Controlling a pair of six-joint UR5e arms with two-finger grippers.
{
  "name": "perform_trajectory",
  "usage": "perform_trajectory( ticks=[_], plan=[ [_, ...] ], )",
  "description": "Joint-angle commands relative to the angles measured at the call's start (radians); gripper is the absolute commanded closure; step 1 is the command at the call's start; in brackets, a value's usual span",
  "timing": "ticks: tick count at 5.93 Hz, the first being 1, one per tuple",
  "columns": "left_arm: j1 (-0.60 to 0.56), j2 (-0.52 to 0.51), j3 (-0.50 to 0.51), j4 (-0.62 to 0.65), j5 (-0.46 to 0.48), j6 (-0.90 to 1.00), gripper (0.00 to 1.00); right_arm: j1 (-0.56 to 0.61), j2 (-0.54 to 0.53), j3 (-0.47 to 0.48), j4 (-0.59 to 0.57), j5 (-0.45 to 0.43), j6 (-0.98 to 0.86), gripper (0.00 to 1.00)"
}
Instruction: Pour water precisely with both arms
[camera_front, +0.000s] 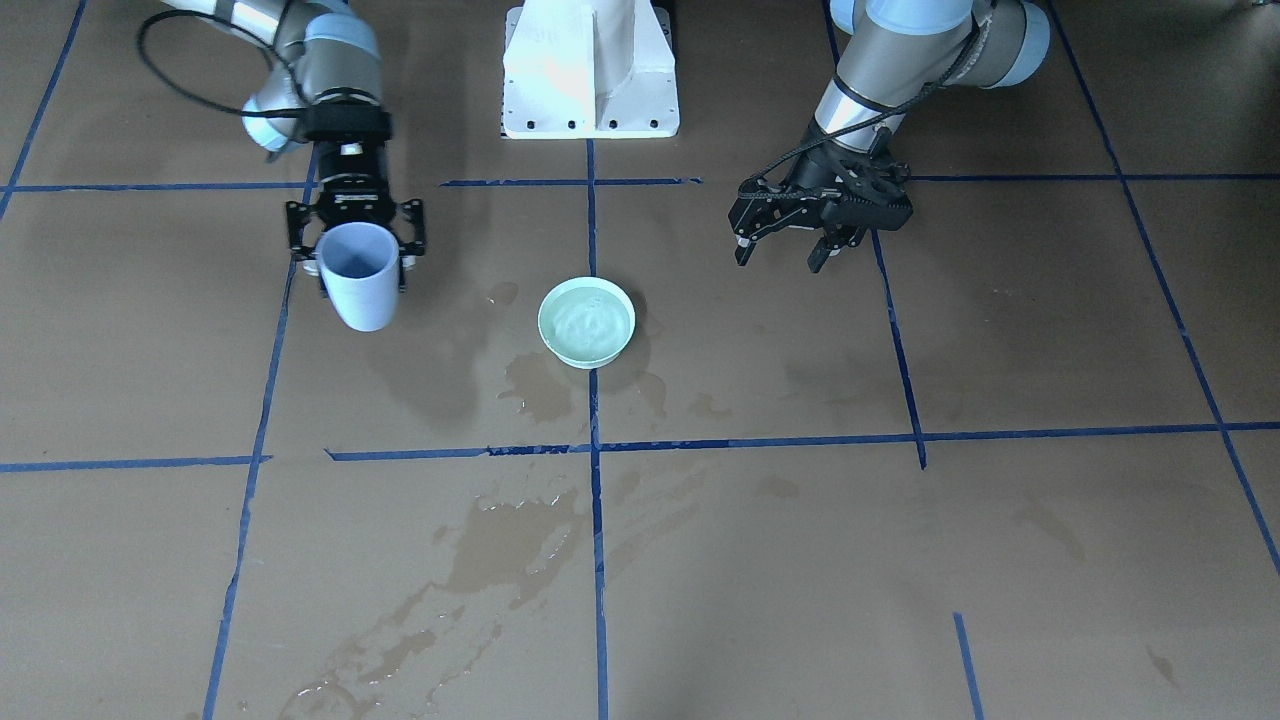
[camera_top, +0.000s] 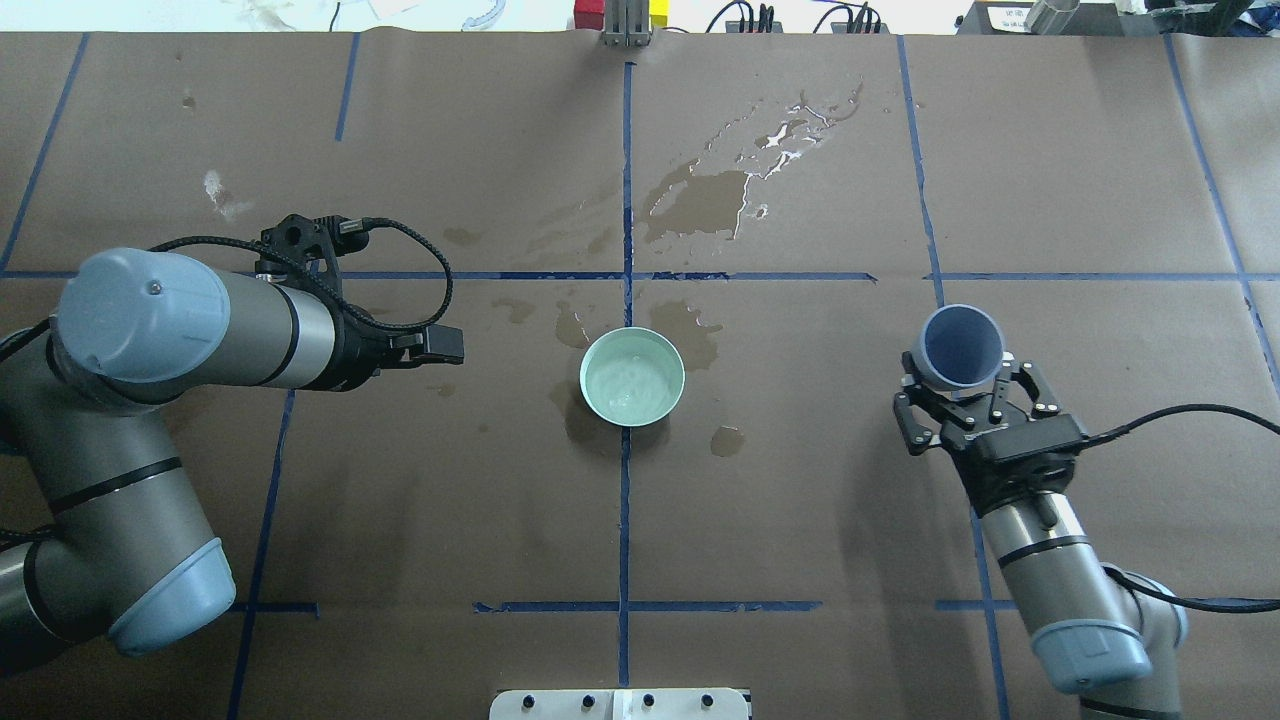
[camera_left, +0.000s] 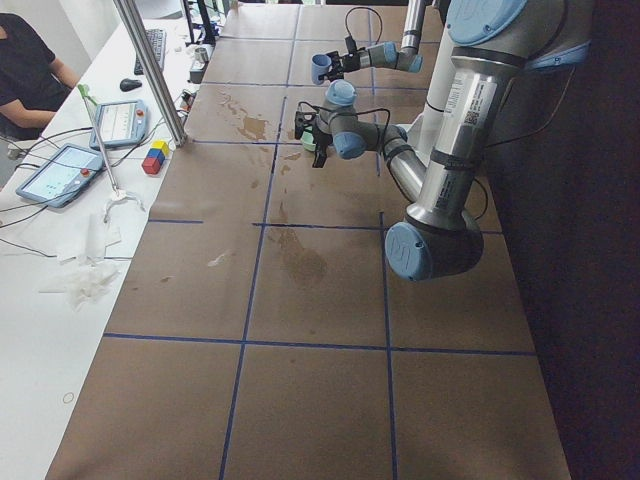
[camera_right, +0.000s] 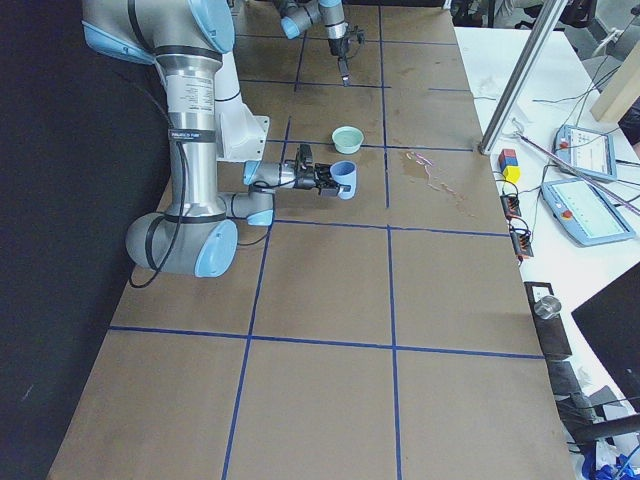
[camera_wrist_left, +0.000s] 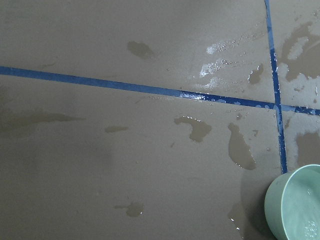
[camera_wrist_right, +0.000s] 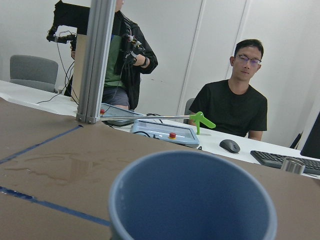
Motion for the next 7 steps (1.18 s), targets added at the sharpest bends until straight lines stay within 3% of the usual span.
perform_trajectory(
  ticks=[1, 2, 3, 6, 7],
  plan=[
    [0.006, -0.003, 0.007, 0.0, 0.001, -0.006, 0.0, 0.003, -0.208, -0.008, 0.151, 0.061, 0.292, 0.99],
    [0.006, -0.003, 0.005, 0.0, 0.001, -0.006, 0.0, 0.002, -0.296, -0.076, 0.313, 0.067, 0.295, 0.98],
    [0.006, -0.004, 0.002, 0.0, 0.001, -0.008, 0.0, 0.012, -0.298, -0.144, 0.345, 0.065, 0.307, 0.98],
    [0.007, -0.003, -0.005, 0.001, 0.001, -0.017, 0.0, 0.012, -0.269, -0.227, 0.342, 0.06, 0.307, 0.96],
    [0.007, -0.004, -0.005, 0.001, 0.009, -0.026, 0.0, 0.011, -0.239, -0.259, 0.345, 0.063, 0.307, 1.0]
  ],
)
